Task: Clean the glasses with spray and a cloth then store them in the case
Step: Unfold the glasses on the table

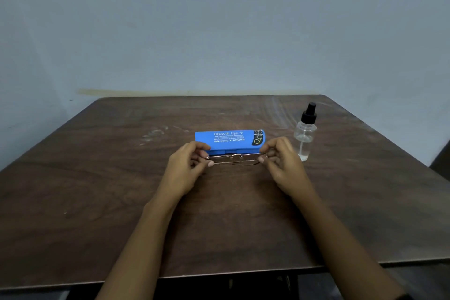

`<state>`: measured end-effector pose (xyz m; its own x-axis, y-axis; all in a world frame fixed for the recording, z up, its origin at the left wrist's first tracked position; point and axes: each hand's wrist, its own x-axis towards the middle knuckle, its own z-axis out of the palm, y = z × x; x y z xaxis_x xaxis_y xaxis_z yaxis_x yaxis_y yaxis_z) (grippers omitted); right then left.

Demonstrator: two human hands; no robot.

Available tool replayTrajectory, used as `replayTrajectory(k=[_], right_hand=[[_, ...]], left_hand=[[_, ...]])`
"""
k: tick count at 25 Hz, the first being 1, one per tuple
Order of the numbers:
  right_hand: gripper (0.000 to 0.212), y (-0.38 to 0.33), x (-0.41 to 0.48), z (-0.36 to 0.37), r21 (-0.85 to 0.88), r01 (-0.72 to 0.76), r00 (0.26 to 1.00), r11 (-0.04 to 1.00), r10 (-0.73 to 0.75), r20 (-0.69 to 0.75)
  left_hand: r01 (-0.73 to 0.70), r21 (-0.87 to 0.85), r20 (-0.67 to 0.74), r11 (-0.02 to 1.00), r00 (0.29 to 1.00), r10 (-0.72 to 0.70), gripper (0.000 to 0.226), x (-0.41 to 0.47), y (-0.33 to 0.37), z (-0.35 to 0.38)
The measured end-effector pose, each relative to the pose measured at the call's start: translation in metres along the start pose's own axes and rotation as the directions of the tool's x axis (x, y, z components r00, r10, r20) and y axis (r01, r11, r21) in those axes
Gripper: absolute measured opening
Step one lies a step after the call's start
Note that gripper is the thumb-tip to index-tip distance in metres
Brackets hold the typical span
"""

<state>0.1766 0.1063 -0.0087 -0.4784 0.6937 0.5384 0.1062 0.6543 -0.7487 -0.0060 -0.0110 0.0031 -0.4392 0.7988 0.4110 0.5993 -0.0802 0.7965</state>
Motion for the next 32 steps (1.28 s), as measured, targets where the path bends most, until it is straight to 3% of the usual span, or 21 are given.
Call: replayTrajectory(k=[3,7,12,16,22,27,32], right_hand=[[0.021,-0.002,0.000,0.000,0.078,-0.023,1.000,0.997,0.024,-0.013],[0.039,-0.002,0.001,-0.002,0.158,-0.043,0.998,0.987,0.048,-0.030],[0.038,-0.001,0.002,-0.002,0.233,-0.022,0.999,0.972,0.028,-0.025],[0.026,-0.002,0.001,-0.006,0.212,-0.043,0.997,0.976,0.030,0.066],[0.010,-0.004,-0.001,-0.010,0.221,-0.160,0.969,0.962,0.111,0.220],[0.007,-0.004,-0.002,-0.015,0.404,-0.300,0.938,0.864,0.189,0.292],[0.008,-0.004,-0.001,-0.014,0.388,-0.309,0.939,0.868,0.215,0.267]], left_hand=[[0.008,-0.088,-0.036,0.996,0.999,-0.011,0.028,-0.001,0.002,-0.001],[-0.035,-0.047,-0.085,0.998,0.996,0.031,0.024,-0.001,0.002,-0.002],[-0.137,0.068,-0.111,0.988,0.983,0.144,0.015,-0.001,0.002,-0.004],[-0.150,0.110,-0.101,0.983,0.982,0.161,0.011,0.000,0.002,-0.005],[-0.097,0.140,-0.076,0.985,0.991,0.109,0.010,-0.001,0.001,-0.008],[-0.063,0.105,-0.018,0.992,0.998,0.065,0.017,-0.001,0.003,-0.011],[0.103,-0.127,0.033,0.987,0.994,-0.100,0.020,-0.002,0.001,-0.013]])
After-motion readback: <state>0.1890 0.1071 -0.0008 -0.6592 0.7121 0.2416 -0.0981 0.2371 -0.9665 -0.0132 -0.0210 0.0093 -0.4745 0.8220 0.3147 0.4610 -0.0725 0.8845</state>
